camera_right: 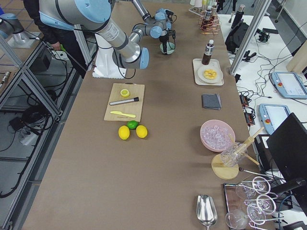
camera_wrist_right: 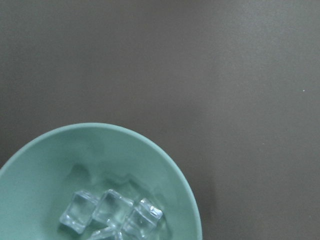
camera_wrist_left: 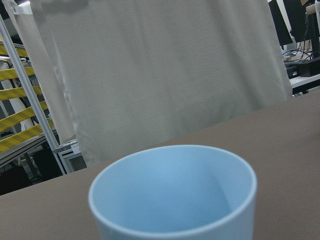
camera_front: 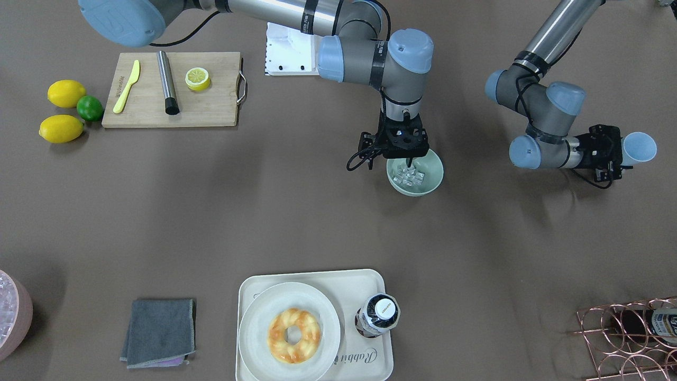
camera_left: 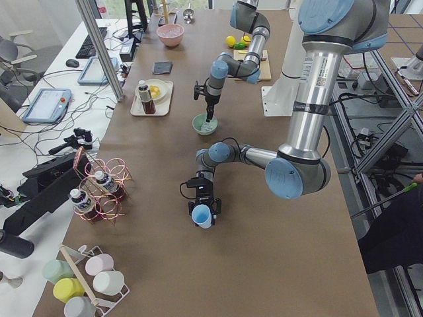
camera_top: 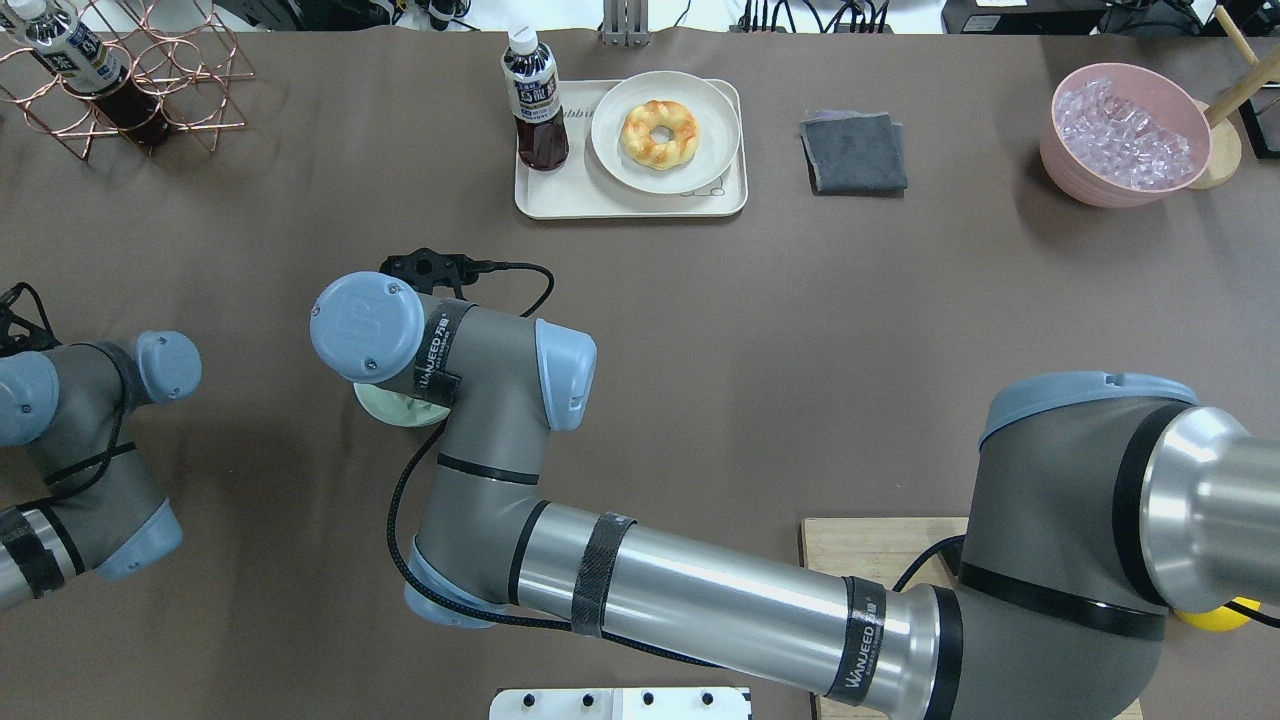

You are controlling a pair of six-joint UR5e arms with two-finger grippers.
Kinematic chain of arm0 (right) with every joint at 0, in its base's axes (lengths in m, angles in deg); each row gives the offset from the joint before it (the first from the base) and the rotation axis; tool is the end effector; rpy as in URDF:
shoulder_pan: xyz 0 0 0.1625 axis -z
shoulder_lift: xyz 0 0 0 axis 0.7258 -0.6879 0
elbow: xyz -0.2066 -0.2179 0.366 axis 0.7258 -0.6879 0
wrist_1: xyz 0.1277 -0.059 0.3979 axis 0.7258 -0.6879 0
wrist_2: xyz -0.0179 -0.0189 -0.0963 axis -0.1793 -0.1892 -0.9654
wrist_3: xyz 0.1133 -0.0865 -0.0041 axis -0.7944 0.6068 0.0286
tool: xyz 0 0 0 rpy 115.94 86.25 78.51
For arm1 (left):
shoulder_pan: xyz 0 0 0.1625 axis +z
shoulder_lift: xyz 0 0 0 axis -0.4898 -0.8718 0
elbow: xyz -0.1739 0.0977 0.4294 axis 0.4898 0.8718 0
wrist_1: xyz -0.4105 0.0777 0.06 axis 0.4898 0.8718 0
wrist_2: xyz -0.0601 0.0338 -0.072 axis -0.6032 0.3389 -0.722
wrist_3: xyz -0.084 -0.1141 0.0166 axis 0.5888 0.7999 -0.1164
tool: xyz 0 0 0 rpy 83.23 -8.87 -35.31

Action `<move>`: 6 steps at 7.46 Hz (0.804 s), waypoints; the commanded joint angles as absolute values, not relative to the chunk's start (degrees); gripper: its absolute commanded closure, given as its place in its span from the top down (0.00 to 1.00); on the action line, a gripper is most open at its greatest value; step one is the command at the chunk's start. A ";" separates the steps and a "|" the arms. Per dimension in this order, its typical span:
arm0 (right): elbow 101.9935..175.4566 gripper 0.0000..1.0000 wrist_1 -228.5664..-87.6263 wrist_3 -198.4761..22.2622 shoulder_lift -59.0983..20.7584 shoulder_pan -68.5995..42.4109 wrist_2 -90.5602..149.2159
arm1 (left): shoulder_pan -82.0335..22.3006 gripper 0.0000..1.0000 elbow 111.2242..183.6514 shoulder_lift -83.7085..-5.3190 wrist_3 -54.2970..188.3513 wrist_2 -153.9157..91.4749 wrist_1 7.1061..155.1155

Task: Pour ice into bowl

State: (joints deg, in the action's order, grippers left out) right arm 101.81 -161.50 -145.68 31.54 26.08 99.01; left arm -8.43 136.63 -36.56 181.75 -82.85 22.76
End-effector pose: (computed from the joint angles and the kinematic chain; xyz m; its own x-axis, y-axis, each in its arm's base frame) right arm -0.8363 -0.4470 0.1019 0.7044 -0.0297 0.7092 -0.1287 0.9772 0.1688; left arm 0.2987 -0.4522 0.7818 0.2282 -0.9460 0.2303 0.7973 0.3173 0.5134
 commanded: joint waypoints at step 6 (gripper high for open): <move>102.15 0.00 -160.10 -145.17 31.66 25.01 99.38 | -8.64 0.97 137.24 -36.70 180.44 -82.64 22.84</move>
State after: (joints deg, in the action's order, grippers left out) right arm 101.15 -160.05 -145.47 32.02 25.56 99.08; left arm -8.47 136.84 -36.66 181.01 -82.75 22.82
